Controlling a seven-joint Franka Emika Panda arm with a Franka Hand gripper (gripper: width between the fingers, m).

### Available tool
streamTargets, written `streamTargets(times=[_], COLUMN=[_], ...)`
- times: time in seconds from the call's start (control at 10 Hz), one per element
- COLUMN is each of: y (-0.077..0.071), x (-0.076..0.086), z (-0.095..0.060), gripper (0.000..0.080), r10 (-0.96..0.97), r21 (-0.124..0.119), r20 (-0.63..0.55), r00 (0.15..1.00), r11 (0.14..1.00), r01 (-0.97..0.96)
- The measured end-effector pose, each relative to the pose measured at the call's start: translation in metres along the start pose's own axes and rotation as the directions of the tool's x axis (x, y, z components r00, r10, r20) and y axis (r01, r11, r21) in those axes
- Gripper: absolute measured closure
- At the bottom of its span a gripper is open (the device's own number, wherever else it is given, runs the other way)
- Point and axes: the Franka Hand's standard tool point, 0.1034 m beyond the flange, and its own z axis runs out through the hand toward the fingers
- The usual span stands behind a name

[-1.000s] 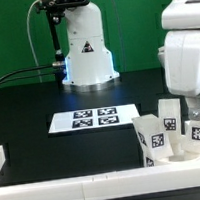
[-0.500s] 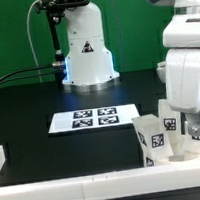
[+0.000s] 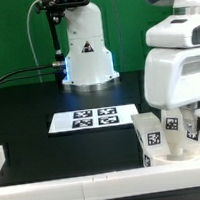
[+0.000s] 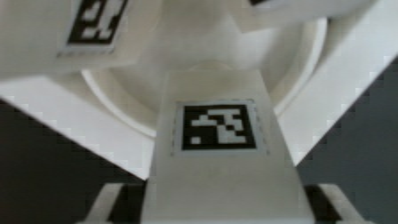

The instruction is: Assemble stool

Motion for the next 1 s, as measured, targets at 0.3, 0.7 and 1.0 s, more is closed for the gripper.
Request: streamTargets(times=[0.3,0.7,1.0], y=[0.0103,0.011,0.0124], x=[-0.0043,-0.0039,-0.008], z=[0.0024,0.0012,0.0016], gripper=[0.0466,0.0465,0.0465], r10=[0.436,0.692,0.897], r21=[0.062,0.064,0.038], r20=[0.012,0.047,0.077], r00=[0.9,0.721,0.436], r11=[0.898,0.718,0.434], r01=[-0.436,-0.693,-0.9])
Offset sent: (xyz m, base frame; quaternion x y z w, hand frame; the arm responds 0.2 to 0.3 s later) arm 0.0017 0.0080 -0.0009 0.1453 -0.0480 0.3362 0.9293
